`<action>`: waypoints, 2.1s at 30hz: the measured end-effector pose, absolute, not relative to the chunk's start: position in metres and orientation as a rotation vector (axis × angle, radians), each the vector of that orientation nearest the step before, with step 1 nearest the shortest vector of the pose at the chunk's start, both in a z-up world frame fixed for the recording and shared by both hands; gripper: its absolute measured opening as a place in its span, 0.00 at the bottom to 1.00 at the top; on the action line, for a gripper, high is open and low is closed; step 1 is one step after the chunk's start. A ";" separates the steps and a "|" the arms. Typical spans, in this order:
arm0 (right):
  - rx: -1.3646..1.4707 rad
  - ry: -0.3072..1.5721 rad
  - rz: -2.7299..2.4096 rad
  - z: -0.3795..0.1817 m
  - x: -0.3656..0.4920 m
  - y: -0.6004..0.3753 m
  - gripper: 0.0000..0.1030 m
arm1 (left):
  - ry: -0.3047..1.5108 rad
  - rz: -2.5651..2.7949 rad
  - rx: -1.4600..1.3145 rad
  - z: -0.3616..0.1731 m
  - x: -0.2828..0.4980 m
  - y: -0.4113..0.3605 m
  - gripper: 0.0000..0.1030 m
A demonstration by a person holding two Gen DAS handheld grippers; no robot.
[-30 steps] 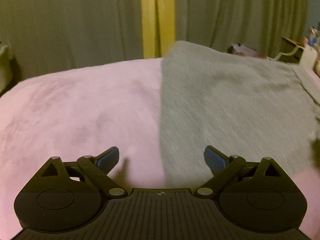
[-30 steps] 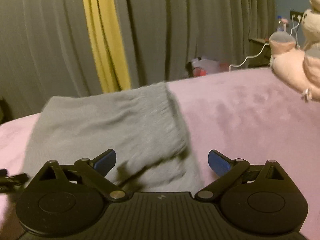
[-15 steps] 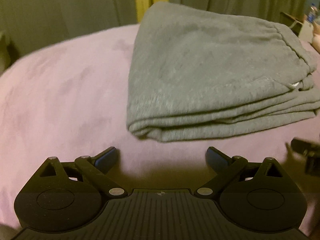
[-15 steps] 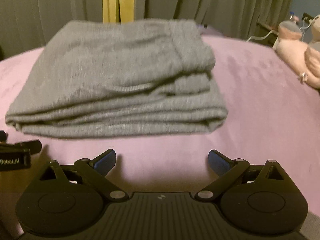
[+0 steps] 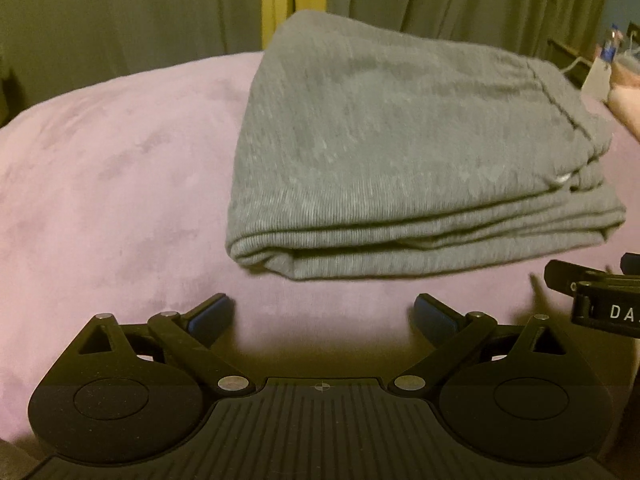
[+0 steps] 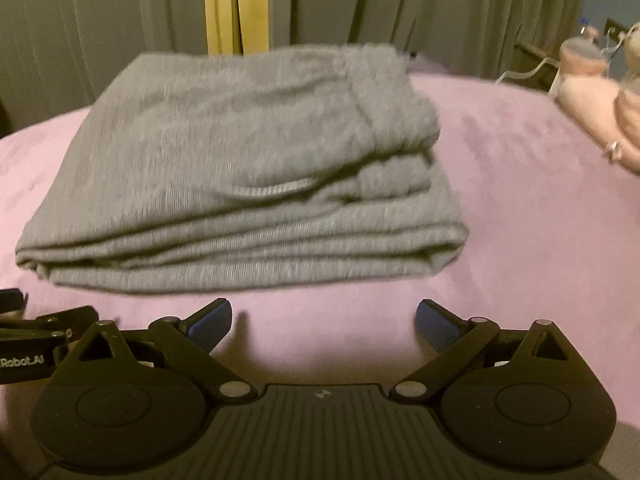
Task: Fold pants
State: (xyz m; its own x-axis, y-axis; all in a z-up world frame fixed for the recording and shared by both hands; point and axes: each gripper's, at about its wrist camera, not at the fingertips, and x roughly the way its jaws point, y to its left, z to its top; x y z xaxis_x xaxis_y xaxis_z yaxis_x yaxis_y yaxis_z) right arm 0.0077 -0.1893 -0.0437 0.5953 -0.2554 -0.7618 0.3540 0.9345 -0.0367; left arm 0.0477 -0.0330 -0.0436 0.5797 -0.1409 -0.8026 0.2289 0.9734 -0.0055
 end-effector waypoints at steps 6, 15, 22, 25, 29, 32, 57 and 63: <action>0.111 0.827 -0.351 -0.039 0.010 -0.189 0.96 | 0.944 -0.216 0.100 -0.046 0.050 -0.035 0.98; 0.087 0.824 -0.354 -0.041 0.014 -0.188 0.96 | 0.951 -0.205 0.099 -0.050 0.053 -0.035 0.98; 0.085 0.825 -0.360 -0.042 0.015 -0.188 0.96 | 0.954 -0.203 0.100 -0.051 0.054 -0.035 0.98; 0.082 0.826 -0.363 -0.042 0.015 -0.188 0.96 | 0.953 -0.203 0.101 -0.051 0.054 -0.035 0.98; 0.080 0.827 -0.364 -0.043 0.015 -0.188 0.96 | 0.955 -0.202 0.102 -0.051 0.054 -0.035 0.98; 0.080 0.829 -0.364 -0.043 0.015 -0.188 0.96 | 0.954 -0.203 0.102 -0.051 0.054 -0.035 0.98; 0.078 0.841 -0.365 -0.047 0.014 -0.188 0.96 | 0.958 -0.202 0.110 -0.053 0.053 -0.036 0.98; 0.073 0.845 -0.363 -0.048 0.013 -0.188 0.96 | 0.959 -0.201 0.110 -0.053 0.053 -0.036 0.99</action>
State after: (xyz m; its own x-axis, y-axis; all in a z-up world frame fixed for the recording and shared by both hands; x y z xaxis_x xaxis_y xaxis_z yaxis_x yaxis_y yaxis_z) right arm 0.0135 -0.1881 -0.0482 0.6063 -0.2851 -0.7424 0.3422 0.9362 -0.0800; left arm 0.0531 -0.0364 -0.0532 0.5579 -0.1216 -0.8210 0.2189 0.9757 0.0042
